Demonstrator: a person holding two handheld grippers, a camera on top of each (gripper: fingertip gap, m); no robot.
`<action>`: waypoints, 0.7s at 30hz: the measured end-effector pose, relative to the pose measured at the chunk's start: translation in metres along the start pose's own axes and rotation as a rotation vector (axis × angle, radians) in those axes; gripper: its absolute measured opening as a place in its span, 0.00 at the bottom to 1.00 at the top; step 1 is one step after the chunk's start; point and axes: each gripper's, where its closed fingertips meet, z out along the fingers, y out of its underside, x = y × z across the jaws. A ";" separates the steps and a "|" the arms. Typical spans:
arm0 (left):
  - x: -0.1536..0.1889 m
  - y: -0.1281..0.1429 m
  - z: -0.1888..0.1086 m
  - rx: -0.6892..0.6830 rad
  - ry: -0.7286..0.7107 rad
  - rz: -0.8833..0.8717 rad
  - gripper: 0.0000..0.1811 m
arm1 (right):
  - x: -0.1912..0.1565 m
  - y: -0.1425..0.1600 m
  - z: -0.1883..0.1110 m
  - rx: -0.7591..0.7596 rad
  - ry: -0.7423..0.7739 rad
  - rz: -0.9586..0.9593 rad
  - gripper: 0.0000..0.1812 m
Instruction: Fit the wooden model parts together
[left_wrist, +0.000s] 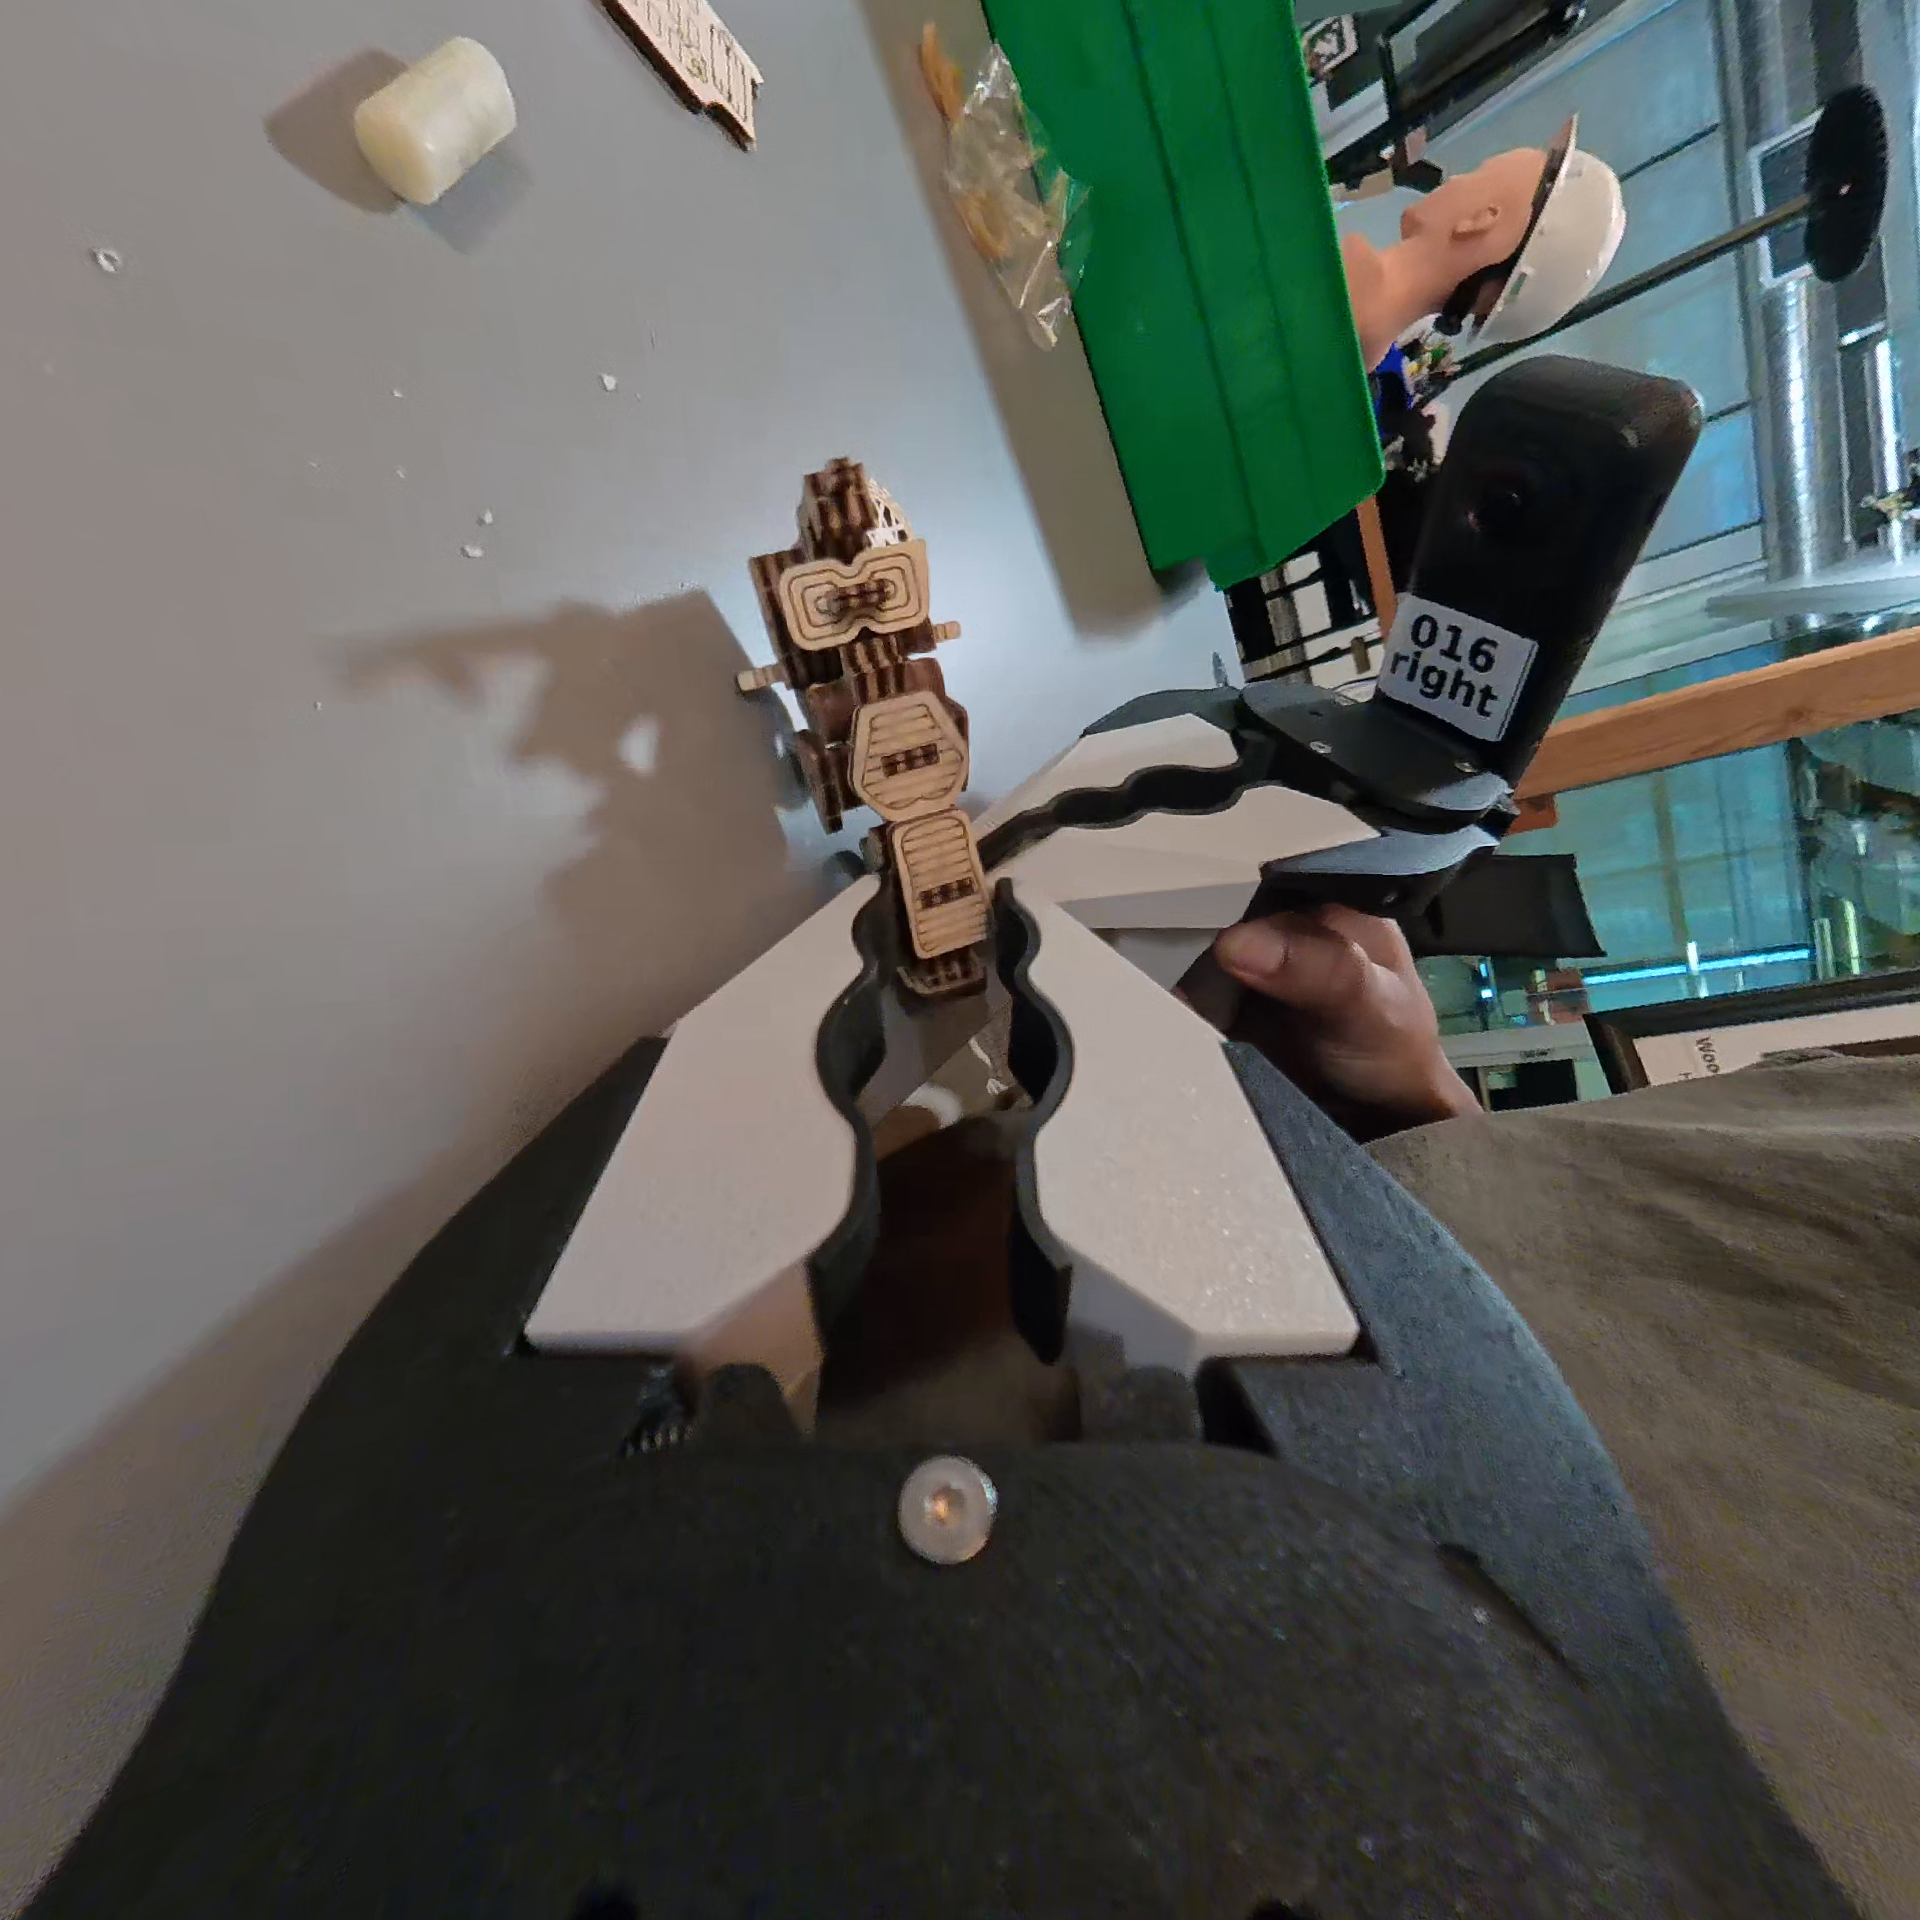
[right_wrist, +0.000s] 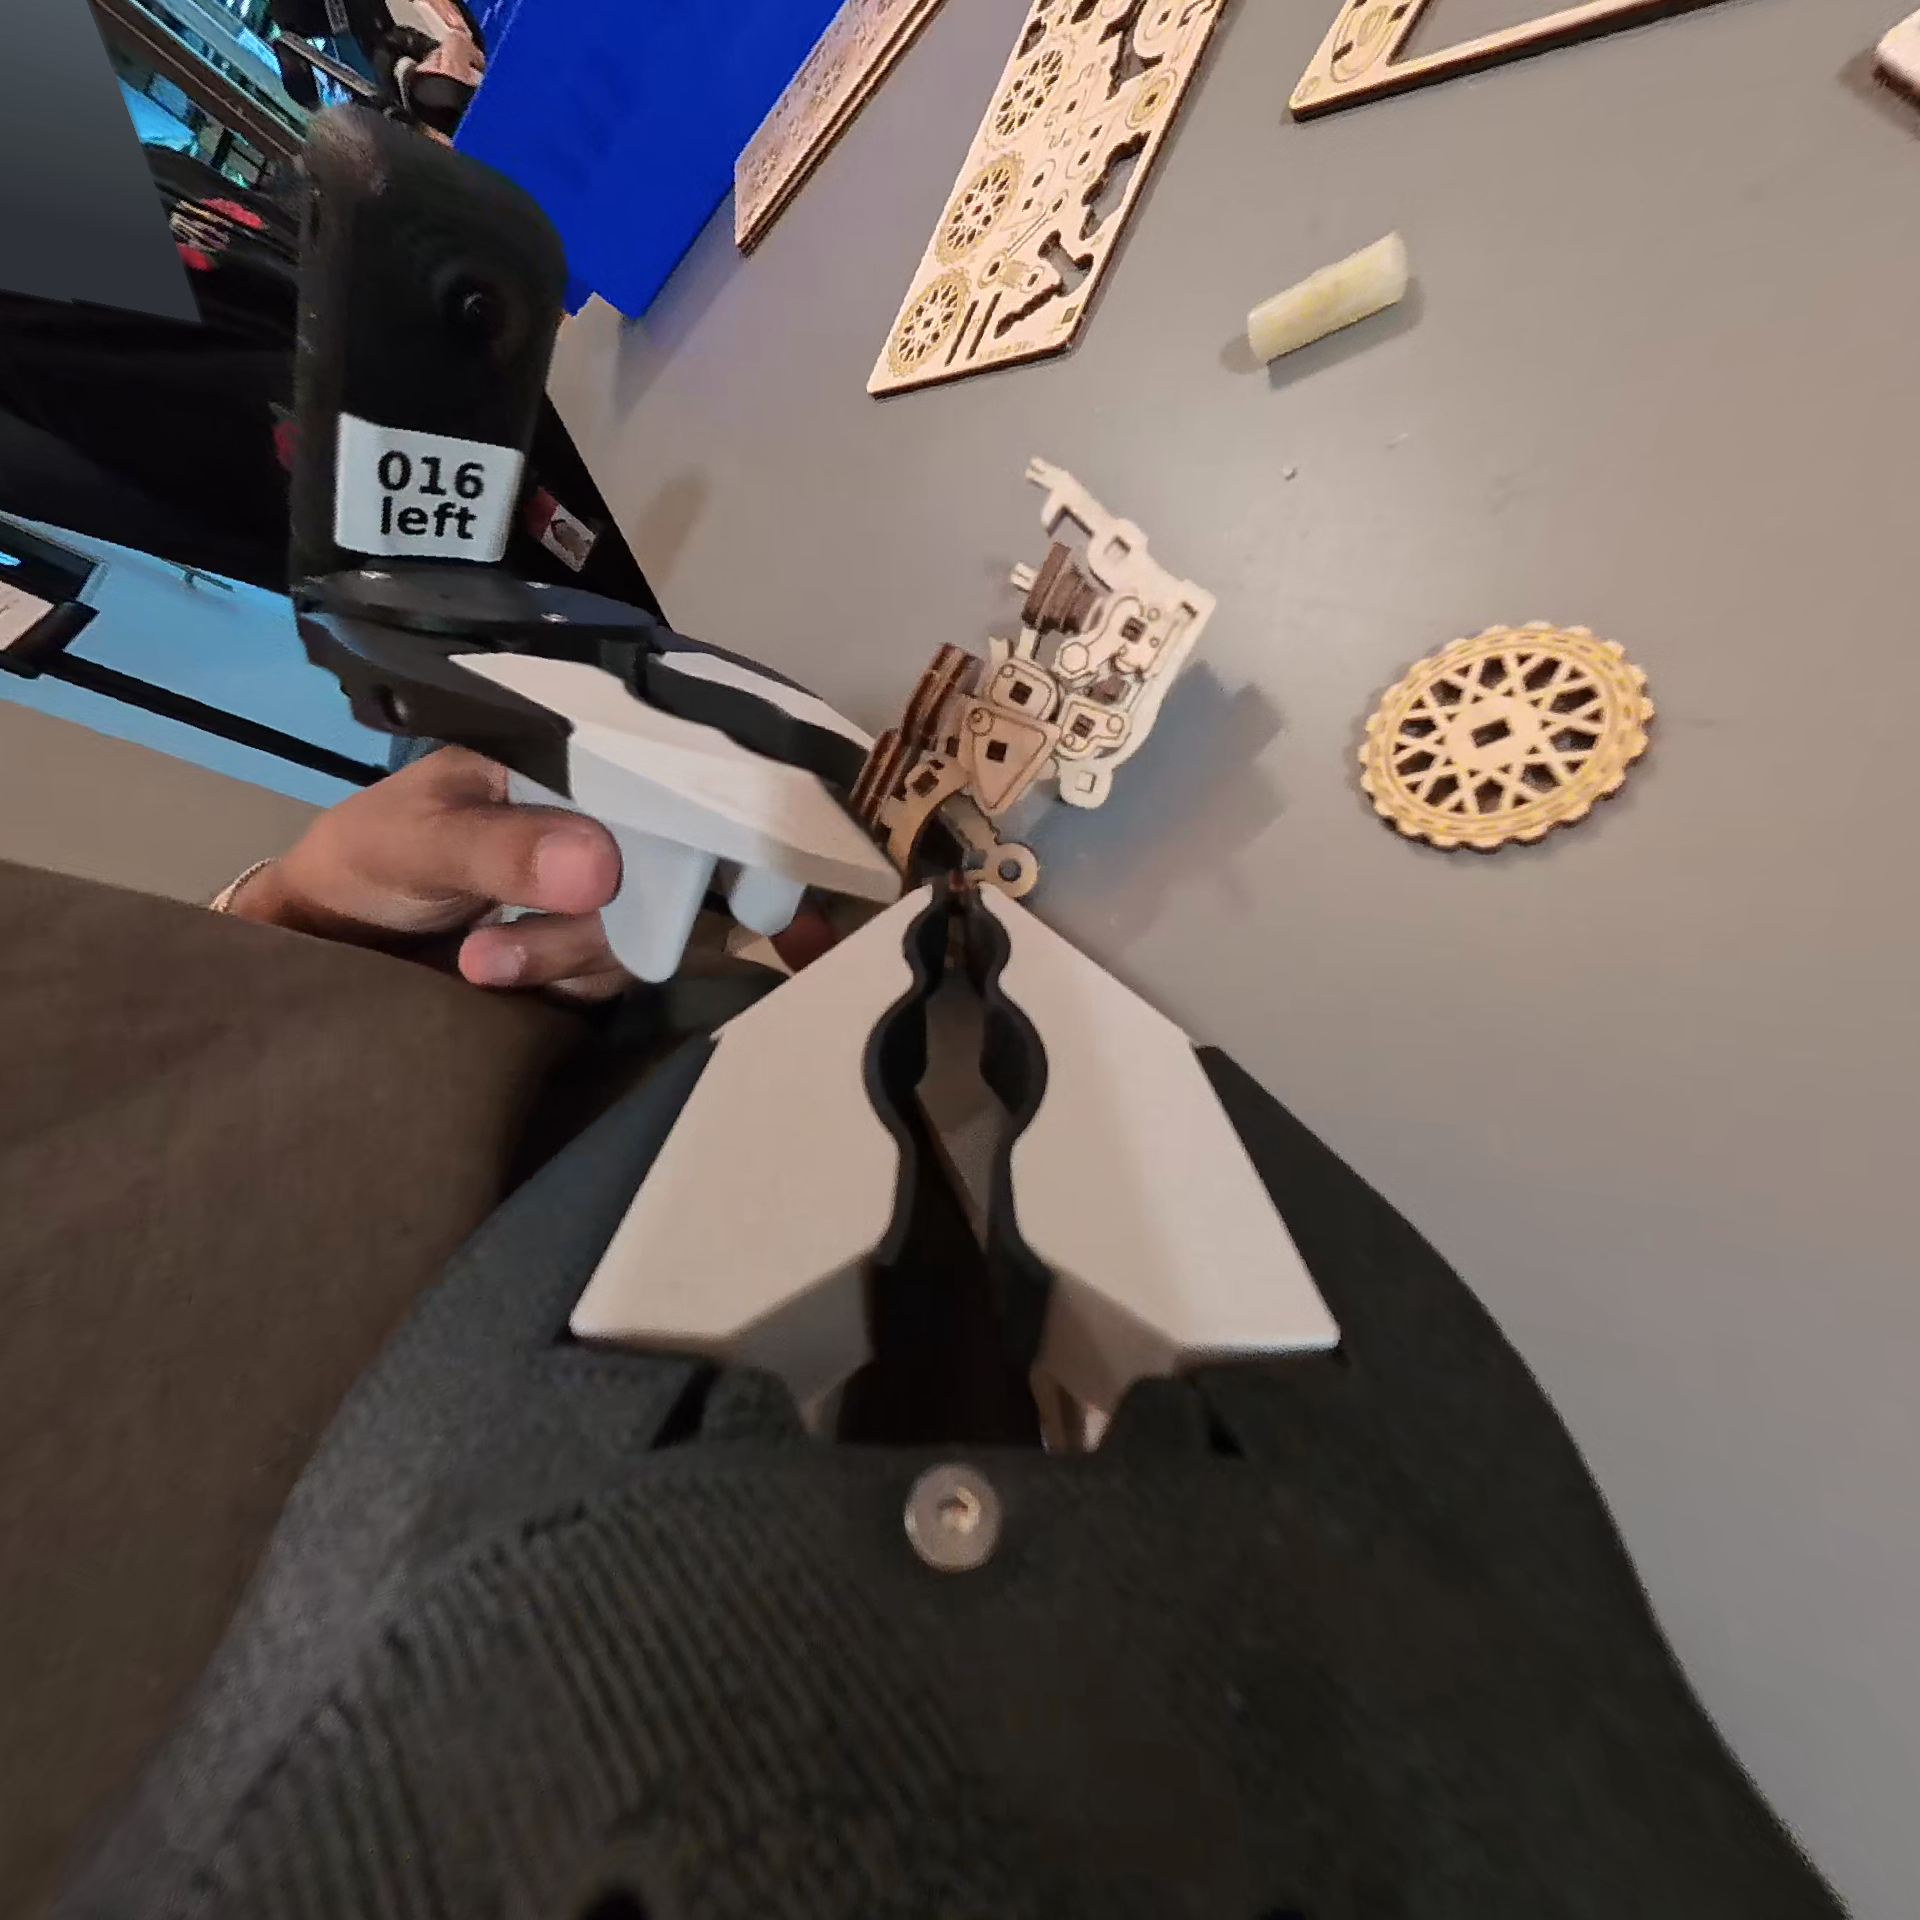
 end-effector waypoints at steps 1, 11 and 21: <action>0.000 0.000 0.000 0.003 0.005 -0.012 0.08 | 0.001 -0.001 0.000 0.002 -0.002 0.003 0.00; 0.003 -0.007 -0.003 0.079 0.026 -0.022 0.07 | 0.009 -0.010 -0.006 0.069 -0.052 0.178 0.00; 0.010 -0.005 -0.002 0.071 0.032 0.040 0.07 | 0.006 -0.011 -0.006 0.056 -0.050 0.177 0.01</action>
